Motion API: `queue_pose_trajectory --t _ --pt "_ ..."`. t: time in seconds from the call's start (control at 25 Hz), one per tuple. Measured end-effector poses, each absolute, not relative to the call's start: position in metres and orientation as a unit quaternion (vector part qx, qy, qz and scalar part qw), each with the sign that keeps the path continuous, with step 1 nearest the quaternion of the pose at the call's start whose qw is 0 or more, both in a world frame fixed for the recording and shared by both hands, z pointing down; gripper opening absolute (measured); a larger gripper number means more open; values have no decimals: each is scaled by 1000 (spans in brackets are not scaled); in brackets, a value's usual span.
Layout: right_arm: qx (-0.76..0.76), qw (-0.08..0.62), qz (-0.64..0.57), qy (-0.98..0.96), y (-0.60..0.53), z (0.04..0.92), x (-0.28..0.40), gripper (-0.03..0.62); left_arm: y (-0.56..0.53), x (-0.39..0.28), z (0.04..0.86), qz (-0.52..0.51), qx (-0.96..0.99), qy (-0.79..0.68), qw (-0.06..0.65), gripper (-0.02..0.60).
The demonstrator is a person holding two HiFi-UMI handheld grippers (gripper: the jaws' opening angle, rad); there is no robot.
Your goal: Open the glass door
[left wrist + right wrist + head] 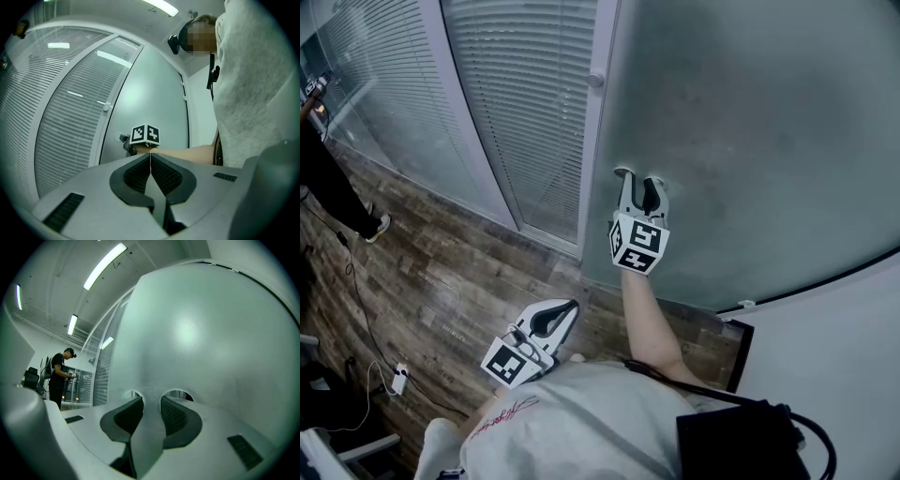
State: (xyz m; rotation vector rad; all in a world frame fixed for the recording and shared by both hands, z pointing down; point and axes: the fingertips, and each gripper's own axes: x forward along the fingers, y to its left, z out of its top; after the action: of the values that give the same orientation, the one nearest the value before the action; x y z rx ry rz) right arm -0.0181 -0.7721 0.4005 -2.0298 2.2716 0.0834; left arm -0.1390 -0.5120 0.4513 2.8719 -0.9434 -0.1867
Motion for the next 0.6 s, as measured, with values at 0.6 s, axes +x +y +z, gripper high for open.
queue_pose_trajectory --t 0.6 --pt "-646 43 22 761 -755 408 -26 126 -497 -135 456 -60 953 -288 71 18"
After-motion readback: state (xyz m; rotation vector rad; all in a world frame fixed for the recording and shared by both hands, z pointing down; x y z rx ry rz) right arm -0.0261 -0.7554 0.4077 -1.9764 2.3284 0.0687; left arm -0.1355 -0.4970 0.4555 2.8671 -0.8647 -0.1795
